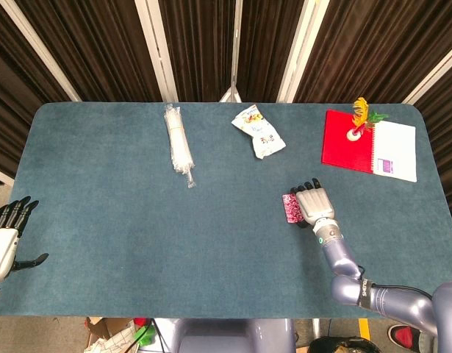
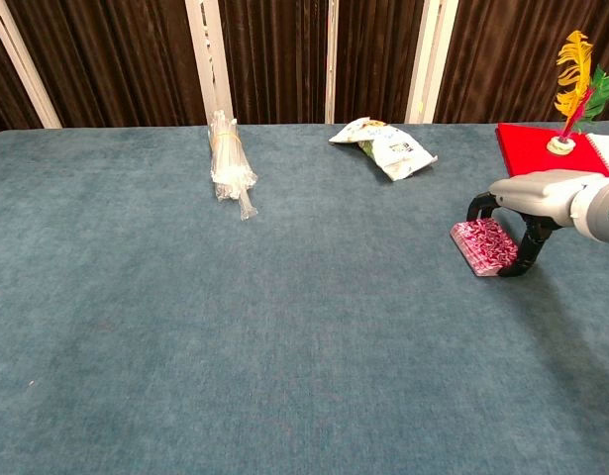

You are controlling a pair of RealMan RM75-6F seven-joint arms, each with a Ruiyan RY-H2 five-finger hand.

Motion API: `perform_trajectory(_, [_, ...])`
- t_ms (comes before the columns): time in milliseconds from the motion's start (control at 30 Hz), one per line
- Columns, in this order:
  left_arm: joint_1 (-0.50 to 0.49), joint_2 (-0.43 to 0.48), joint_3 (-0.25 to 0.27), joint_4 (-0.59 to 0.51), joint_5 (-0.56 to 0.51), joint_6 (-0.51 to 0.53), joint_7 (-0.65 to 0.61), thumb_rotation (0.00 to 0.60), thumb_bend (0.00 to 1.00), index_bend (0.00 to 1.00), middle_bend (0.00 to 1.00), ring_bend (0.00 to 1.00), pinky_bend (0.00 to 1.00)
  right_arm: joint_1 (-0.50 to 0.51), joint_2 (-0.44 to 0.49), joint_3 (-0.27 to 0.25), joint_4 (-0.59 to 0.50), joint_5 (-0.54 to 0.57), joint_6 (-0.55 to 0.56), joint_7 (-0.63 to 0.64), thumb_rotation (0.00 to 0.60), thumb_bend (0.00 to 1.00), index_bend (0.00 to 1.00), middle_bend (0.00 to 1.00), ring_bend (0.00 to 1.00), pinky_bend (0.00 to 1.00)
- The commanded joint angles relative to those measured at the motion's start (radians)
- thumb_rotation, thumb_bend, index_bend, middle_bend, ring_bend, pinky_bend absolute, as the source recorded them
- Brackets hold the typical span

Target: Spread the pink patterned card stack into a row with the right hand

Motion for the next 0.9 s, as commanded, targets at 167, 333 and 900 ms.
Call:
perform_trajectory(167, [0.001,-0.001,0.000,0.002,0.003,0.004,-0.001,0.600,0.00,0.00,0.00,0.00,0.00,-0.023,0.072,-0.001,-0.083,-0.050,0.046,0.029,0.600,0.26,0.56,0.45,0.15,0.00])
perform_trajectory(333, [0.001,-0.002,0.001,0.003,0.005,0.007,0.006,0.600,0.00,0.00,0.00,0.00,0.00,-0.052,0.127,-0.013,-0.117,-0.063,0.066,0.053,0.600,0.26,0.56,0.45,0.15,0.00])
perform_trajectory(900, [0.005,-0.012,0.003,-0.002,0.007,0.019,0.042,0.600,0.00,0.00,0.00,0.00,0.00,-0.101,0.131,-0.061,-0.018,-0.025,0.009,0.103,0.600,0.26,0.33,0.31,0.07,0.00])
